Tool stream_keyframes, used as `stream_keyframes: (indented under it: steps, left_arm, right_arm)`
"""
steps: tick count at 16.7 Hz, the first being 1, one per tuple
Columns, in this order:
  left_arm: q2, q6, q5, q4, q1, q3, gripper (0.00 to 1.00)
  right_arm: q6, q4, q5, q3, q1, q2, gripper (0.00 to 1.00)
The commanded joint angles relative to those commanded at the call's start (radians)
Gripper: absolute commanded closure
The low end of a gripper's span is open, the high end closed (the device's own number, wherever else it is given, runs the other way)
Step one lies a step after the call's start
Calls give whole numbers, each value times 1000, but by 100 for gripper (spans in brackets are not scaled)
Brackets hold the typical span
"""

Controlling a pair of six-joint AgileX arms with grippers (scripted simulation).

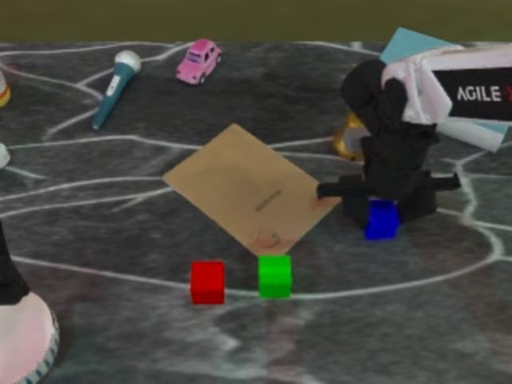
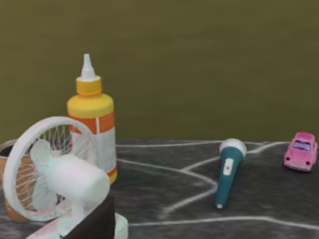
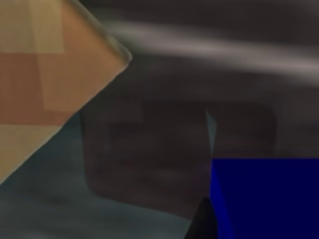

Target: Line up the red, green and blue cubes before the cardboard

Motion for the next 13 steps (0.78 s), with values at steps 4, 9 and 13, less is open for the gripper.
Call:
stream_keyframes:
  steps: [4,9,13]
  left_arm:
    - [0,0,0,0,0,0,0]
    - [0,0,0,0,0,0,0]
    - [0,0,0,0,0,0,0]
  right_arm:
    - [-1,-23,5,17,-2,-21,100]
    - [-2,-199,5,114,4,-86,100]
    - [-4,-235,4,138,6,-110,100]
